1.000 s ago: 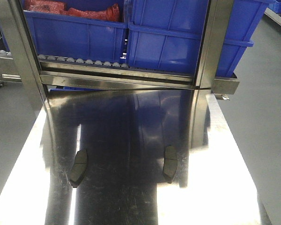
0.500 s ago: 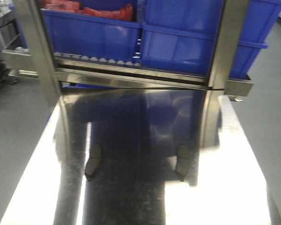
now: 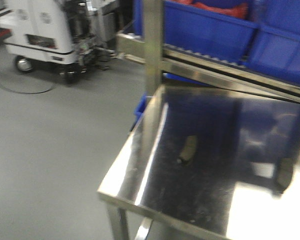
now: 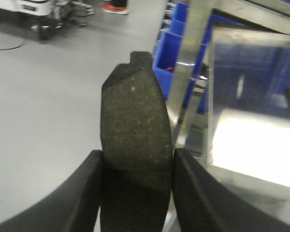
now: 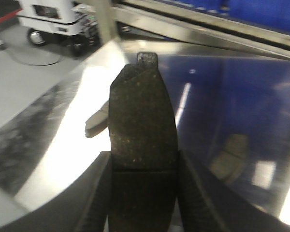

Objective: Move and align brake pads A on conveyor
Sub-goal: 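Turn the base away from the table holding both pads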

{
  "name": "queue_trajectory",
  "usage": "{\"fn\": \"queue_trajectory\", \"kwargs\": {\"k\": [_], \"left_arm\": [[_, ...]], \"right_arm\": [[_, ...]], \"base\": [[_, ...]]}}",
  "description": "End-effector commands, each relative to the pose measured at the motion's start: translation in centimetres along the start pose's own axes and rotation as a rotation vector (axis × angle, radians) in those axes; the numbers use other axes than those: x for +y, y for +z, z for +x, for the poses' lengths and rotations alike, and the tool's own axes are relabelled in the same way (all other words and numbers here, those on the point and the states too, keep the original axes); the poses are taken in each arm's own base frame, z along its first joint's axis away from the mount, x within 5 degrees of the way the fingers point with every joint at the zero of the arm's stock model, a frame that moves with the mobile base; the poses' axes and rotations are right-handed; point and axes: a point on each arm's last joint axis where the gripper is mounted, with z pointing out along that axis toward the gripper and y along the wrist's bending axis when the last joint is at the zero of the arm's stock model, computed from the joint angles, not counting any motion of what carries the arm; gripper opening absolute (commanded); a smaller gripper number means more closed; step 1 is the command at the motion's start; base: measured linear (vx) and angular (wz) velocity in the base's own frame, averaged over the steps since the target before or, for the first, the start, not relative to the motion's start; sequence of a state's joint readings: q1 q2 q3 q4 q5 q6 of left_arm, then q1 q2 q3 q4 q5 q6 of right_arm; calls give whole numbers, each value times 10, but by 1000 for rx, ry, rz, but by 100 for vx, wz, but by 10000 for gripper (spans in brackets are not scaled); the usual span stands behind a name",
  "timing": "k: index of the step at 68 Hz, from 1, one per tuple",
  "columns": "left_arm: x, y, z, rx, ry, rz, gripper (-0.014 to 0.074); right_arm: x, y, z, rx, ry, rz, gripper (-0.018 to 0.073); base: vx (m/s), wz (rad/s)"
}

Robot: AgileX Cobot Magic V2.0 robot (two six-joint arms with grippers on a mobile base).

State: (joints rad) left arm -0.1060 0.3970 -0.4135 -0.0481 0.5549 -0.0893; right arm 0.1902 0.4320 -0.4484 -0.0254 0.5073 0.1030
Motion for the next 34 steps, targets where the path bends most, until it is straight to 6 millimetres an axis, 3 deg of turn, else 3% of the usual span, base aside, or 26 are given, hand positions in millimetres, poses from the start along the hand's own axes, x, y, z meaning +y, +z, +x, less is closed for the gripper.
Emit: {"fn": "queue_trajectory", "kwargs": {"k": [1, 34], "left_arm": [[-2, -4, -16, -111, -10, 18, -6], [-2, -4, -16, -111, -10, 18, -6]], "right_arm": [[1, -5, -17, -115, -14, -6, -12], [1, -5, -17, -115, -14, -6, -12]], "base": [[-19, 74], [-19, 73]]}}
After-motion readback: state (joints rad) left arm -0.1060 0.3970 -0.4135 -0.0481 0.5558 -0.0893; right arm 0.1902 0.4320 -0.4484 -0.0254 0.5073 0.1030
